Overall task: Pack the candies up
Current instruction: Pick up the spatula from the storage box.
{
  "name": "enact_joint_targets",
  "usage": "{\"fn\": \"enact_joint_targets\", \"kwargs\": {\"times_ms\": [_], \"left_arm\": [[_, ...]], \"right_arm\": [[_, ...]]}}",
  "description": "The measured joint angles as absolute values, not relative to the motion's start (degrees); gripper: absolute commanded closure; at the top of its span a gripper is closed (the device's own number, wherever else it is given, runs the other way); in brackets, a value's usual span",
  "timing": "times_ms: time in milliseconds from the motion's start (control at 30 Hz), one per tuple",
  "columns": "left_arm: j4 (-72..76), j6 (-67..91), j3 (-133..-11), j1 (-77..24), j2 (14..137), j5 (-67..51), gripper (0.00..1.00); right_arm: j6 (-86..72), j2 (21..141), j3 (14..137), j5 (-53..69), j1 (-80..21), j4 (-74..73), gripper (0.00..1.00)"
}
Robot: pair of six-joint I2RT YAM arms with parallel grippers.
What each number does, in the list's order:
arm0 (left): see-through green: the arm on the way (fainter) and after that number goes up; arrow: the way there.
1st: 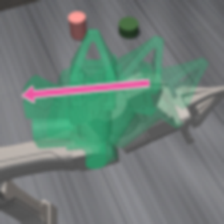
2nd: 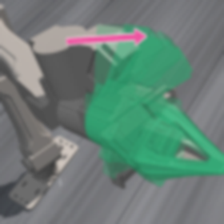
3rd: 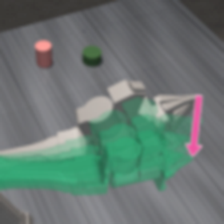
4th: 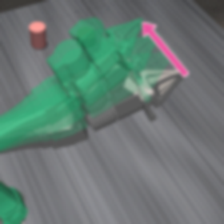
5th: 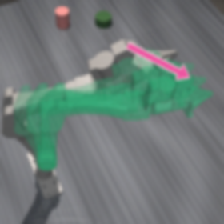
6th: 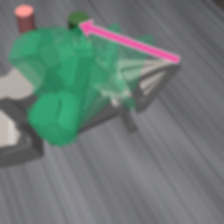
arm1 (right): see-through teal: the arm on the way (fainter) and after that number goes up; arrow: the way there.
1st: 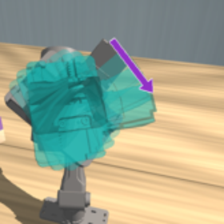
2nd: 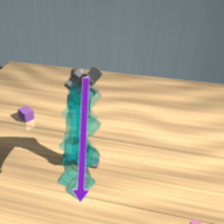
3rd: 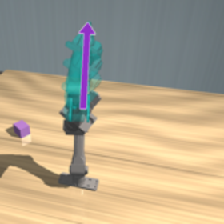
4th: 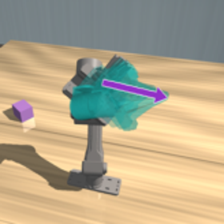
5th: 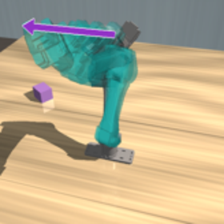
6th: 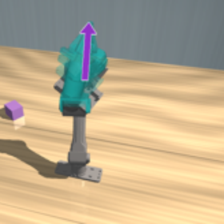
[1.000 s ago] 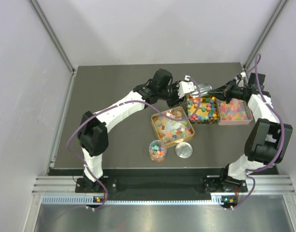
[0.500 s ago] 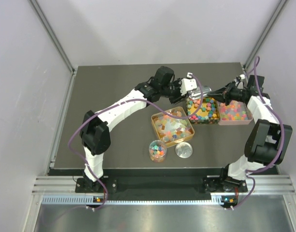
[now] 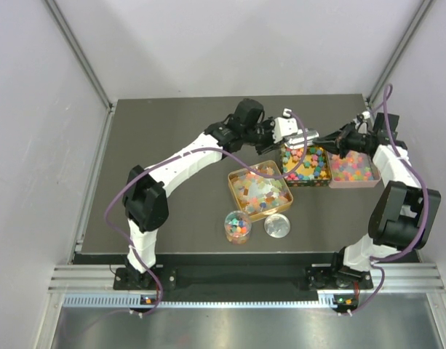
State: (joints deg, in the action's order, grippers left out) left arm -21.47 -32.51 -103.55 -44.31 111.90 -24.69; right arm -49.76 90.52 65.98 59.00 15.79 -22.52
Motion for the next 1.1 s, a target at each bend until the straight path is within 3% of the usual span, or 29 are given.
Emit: {"fn": "enact_joint_targets", "kwargs": {"times_ms": [167,200,267,367,600,833,967,1100], "left_arm": [[-21.85,-33.08,-105.19,-44.18,113.82,-24.12,1.0],[-22.17,-33.36,-105.84,-43.9,114.32,-24.67,1.0],[-23.59,-33.56,-106.54,-43.83,114.78,-25.04,1.0],[-27.73,-34.92,-108.03,-43.88,114.98,-26.09,1.0],[-46.5,-46.02,-117.14,-42.96,114.37,-26.04,1.0],[-66.19,-66.17,-117.47,-41.74,108.84,-20.78,1.0],[-70.59,-73.23,-118.89,-41.65,109.34,-17.1,1.0],[-71.64,-74.94,-128.81,-41.67,117.78,-15.4,1.0]], "right_arm": [[-49.78,89.86,65.58,58.78,15.79,-22.31,0.97],[-50.06,89.73,65.12,58.76,15.79,-22.24,0.74],[-50.33,89.73,64.77,58.81,15.84,-22.26,0.47],[-49.58,89.62,64.51,59.75,16.16,-21.85,0.32],[-48.42,88.77,64.6,65.63,21.8,-19.44,0.28],[-39.29,88.75,67.64,68.25,24.51,-22.72,0.28],[-26.11,89.3,76.36,63.2,24.43,-30.83,0.3],[-11.44,92.12,87.72,52.97,24.45,-39.22,0.37]]}}
